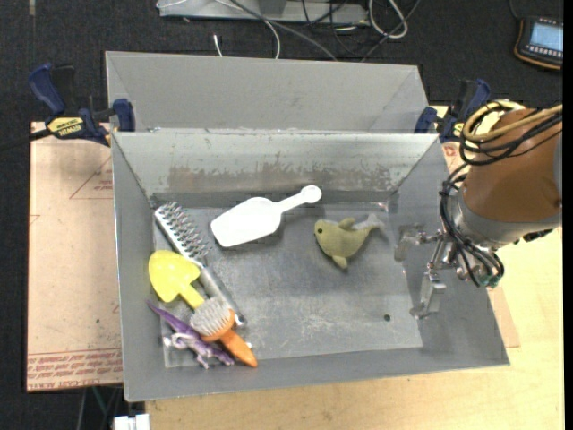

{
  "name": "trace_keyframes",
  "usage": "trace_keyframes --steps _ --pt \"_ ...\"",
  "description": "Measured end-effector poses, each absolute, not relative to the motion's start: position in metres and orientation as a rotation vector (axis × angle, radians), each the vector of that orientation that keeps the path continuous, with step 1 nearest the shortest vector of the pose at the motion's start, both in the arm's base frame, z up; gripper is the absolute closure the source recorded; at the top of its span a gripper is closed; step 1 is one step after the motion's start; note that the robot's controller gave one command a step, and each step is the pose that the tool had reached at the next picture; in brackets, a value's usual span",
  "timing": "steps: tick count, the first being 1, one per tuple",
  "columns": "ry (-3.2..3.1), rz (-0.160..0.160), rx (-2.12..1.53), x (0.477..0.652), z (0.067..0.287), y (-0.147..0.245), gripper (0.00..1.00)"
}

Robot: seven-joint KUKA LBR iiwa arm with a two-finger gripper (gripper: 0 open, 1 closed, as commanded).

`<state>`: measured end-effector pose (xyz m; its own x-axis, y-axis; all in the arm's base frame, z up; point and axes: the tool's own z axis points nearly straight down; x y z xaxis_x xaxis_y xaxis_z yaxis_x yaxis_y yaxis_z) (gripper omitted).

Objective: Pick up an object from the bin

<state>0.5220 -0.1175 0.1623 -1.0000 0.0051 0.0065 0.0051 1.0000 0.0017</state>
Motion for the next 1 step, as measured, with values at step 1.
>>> trace_keyframes --steps 1 --pt "-3.143 -0.001 0.001 0.5238 0.1668 -0.1168 0.00"
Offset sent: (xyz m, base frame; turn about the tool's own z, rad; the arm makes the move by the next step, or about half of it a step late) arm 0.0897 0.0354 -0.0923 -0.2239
